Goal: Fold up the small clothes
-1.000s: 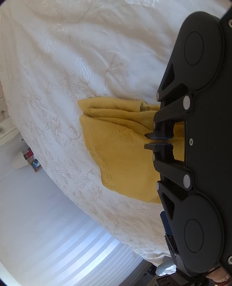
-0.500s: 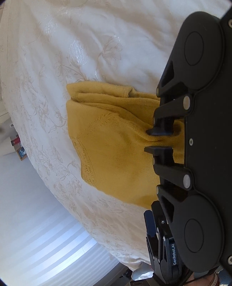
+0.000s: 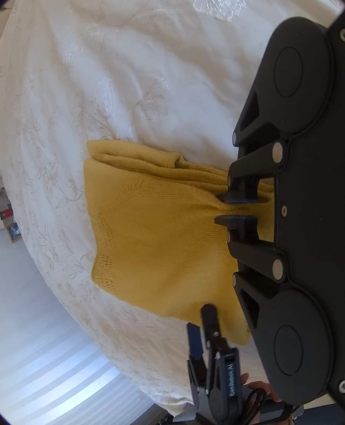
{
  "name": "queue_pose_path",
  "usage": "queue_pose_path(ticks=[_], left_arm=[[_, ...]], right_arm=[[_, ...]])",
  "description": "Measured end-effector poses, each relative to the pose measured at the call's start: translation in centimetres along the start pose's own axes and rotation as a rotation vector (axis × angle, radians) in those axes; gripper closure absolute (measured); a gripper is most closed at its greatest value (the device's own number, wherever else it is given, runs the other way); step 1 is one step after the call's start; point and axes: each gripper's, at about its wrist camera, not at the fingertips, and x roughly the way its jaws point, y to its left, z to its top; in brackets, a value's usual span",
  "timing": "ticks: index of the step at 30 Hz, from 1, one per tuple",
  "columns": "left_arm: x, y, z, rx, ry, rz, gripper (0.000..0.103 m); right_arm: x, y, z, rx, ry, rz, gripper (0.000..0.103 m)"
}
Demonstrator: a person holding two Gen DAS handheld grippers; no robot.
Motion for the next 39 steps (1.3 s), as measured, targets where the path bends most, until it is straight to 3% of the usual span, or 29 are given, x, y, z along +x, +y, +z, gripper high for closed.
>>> queue_pose_path(ticks=[2,4,6,9,13,23,24,25,26,30,33,36,39], left_arm=[[0.0,-0.2,-0.6,0.015,-0.017,0.007,0.036],[-0.1,0.0,-0.8,0.002,-0.018,0.002,0.036],[-0.1,0.1,-0.8,-0.014,-0.015,-0.003,0.035],[-0.2,0.4,-0.9,-0.034,-0.015,-0.007,0.035],[-0.2,0.6,-1.1,-0.052,-0.026,-0.013,0.033],[-0.2,1.1,-1.0,-0.085,-0.032,-0.038,0.032],[-0.3,1.1,-1.0,-0.088,-0.033,-0.038,0.032],[-0.3,1.0,-1.0,-0.091,-0.033,-0.038,0.032],[-0.3,1.0,-0.8,-0.092,-0.032,-0.038,0.032],[-1.5,1.1,-0.5,-0.095,-0.064,-0.054,0.032],[-2.2,1.3,0.0,-0.098,-0.098,-0.052,0.032],[-2.1,1.8,0.9,-0.121,-0.112,-0.045,0.032],[-2.0,2.7,2.5,-0.154,-0.135,-0.035,0.032]], right_arm=[[-0.9,0.0,0.4,0.011,-0.113,-0.029,0.078],[-1.1,-0.2,1.0,0.027,-0.182,-0.038,0.051],[-0.4,-0.8,2.2,0.063,-0.225,0.011,0.044],[2.0,-2.2,4.3,0.142,-0.216,0.079,0.044],[5.3,-3.6,6.2,0.154,-0.149,0.015,0.044],[7.7,-4.7,6.5,0.23,-0.124,0.118,0.045],[7.9,-4.5,6.5,0.223,-0.115,0.113,0.051],[8.2,-4.0,6.6,0.201,-0.096,0.099,0.076],[8.2,-3.3,6.7,0.17,-0.087,0.082,0.085],[5.6,-1.3,7.1,0.036,-0.165,-0.038,0.087],[6.5,-2.4,7.3,0.064,-0.102,-0.096,0.087],[7.3,-2.8,6.6,0.061,-0.079,-0.103,0.085],[6.3,-3.0,6.4,0.1,-0.117,-0.089,0.074]])
